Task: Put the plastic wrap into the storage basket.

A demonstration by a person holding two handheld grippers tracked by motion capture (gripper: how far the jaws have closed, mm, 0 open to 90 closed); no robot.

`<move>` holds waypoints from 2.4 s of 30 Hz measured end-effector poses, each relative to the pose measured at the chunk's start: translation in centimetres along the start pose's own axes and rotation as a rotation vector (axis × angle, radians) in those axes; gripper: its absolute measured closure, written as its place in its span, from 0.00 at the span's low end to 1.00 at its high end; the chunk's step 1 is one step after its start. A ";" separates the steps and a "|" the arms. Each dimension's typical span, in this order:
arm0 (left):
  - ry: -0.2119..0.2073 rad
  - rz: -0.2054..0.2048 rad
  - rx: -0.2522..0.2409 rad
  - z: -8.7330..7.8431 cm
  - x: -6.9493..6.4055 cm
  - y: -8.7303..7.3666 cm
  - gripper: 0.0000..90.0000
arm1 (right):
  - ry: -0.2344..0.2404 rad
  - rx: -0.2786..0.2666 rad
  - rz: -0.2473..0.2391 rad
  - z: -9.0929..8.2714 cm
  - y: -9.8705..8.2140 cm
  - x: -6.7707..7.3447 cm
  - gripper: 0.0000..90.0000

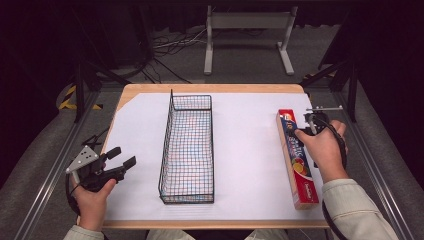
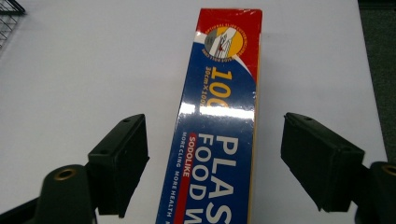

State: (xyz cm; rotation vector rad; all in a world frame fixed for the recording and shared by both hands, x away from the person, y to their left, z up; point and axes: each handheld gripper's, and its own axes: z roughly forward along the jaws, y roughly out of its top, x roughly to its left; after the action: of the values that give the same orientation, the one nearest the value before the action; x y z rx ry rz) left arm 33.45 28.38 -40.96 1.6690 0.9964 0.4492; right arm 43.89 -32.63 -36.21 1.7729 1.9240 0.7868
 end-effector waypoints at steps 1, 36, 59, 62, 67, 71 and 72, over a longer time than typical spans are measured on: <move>0.000 0.000 0.000 0.0 0.0 0.0 0.30 | 0.002 0.010 0.004 0.3 -0.2 0.0 0.26; 0.000 0.009 0.010 -0.2 0.0 -0.2 0.31 | -0.076 0.294 0.090 3.5 -2.6 1.0 0.39; 0.007 0.000 0.001 -0.3 0.1 -0.2 0.31 | -0.029 0.235 0.172 0.4 -0.1 2.7 0.44; 0.008 -0.001 0.001 -0.3 0.0 -0.3 0.31 | -0.016 0.203 0.162 -0.4 0.6 3.1 0.44; 0.008 0.000 -0.001 -0.3 0.1 -0.3 0.31 | 0.001 0.167 0.145 -1.5 1.6 3.9 0.44; 0.009 0.000 -0.001 -0.3 0.1 -0.3 0.31 | 0.011 0.143 0.143 -2.2 2.2 4.4 0.44; 0.008 0.001 0.001 -0.4 0.1 -0.3 0.31 | 0.014 0.139 0.143 -2.4 2.4 4.5 0.44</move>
State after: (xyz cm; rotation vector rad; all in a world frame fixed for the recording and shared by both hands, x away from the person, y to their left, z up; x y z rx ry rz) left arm 33.13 28.66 -41.09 1.6698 1.0018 0.4572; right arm 43.69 -28.42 -32.51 2.0121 1.9192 0.7301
